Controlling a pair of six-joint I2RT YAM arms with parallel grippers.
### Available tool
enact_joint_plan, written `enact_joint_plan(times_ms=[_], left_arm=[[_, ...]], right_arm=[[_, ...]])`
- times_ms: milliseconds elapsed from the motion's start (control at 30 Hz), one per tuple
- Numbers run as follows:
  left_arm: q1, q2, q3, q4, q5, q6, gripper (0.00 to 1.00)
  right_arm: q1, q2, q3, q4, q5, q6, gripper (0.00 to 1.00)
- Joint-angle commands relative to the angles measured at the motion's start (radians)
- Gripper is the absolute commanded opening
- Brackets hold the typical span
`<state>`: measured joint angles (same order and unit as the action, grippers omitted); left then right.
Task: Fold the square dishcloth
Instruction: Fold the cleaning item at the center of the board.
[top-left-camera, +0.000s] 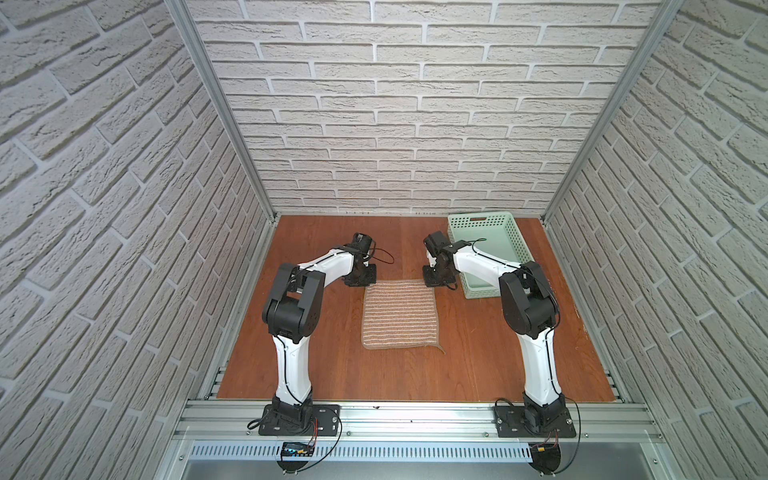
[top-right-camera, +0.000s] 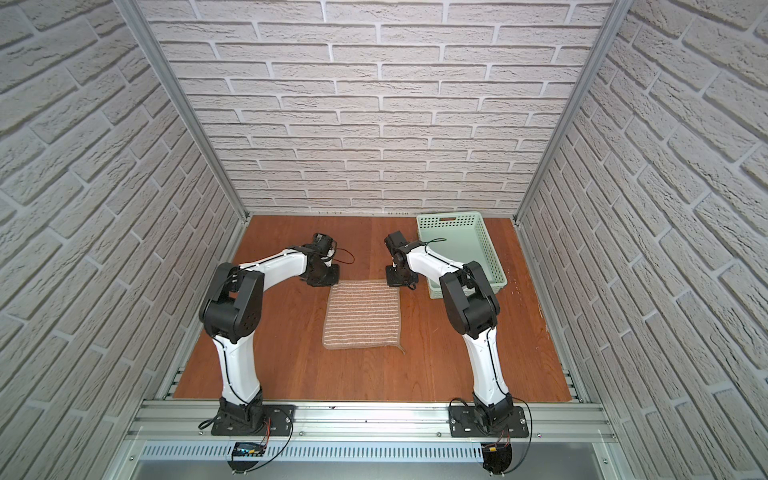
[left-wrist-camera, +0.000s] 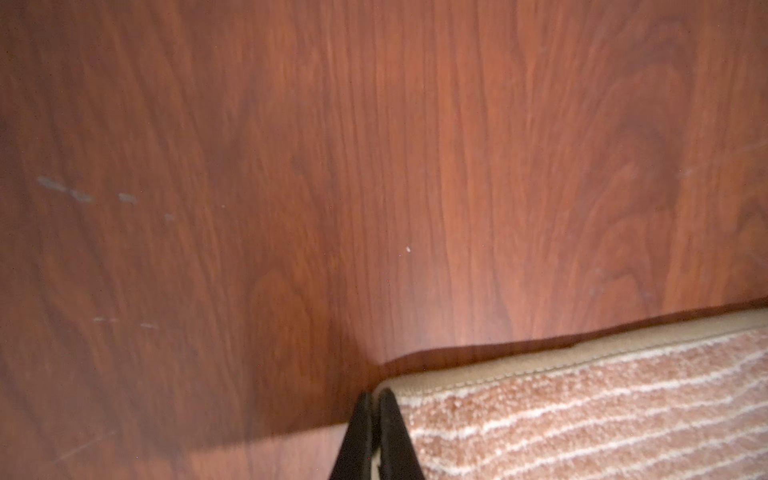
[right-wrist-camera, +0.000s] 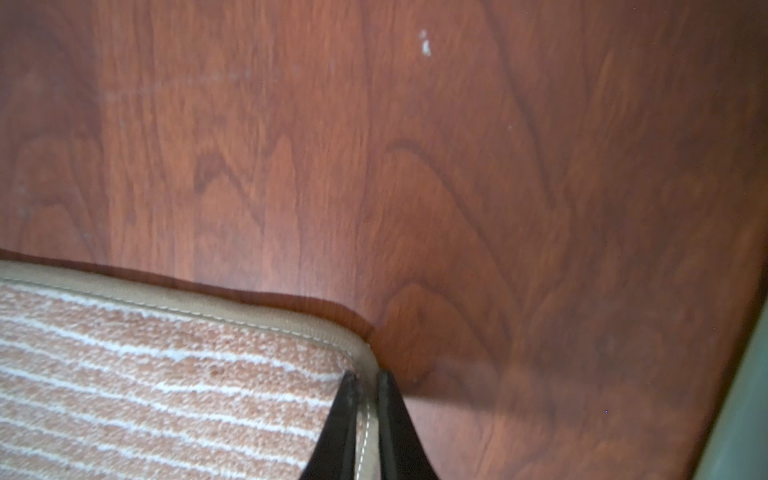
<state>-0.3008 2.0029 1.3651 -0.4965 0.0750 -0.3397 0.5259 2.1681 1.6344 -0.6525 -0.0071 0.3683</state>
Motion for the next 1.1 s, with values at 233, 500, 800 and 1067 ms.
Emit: enact_joint_plan(times_ms=[233, 500, 800, 1067], left_arm=[[0.003, 0.012, 0.024, 0.012, 0.021, -0.036, 0.00], [0.031, 0.046, 0.121, 0.098, 0.056, -0.073, 0.00], [0.099, 0.081, 0.206, 0.118, 0.066, -0.081, 0.00], [0.124, 0.111, 0.223, 0.151, 0.085, -0.094, 0.00]], right_arm=[[0.007, 0.022, 0.080, -0.025, 0.073, -0.037, 0.03], [0.007, 0.055, 0.163, 0.018, 0.124, -0.113, 0.03], [-0.012, 0.114, 0.290, 0.008, 0.194, -0.130, 0.03], [-0.015, 0.144, 0.337, 0.046, 0.208, -0.136, 0.03]])
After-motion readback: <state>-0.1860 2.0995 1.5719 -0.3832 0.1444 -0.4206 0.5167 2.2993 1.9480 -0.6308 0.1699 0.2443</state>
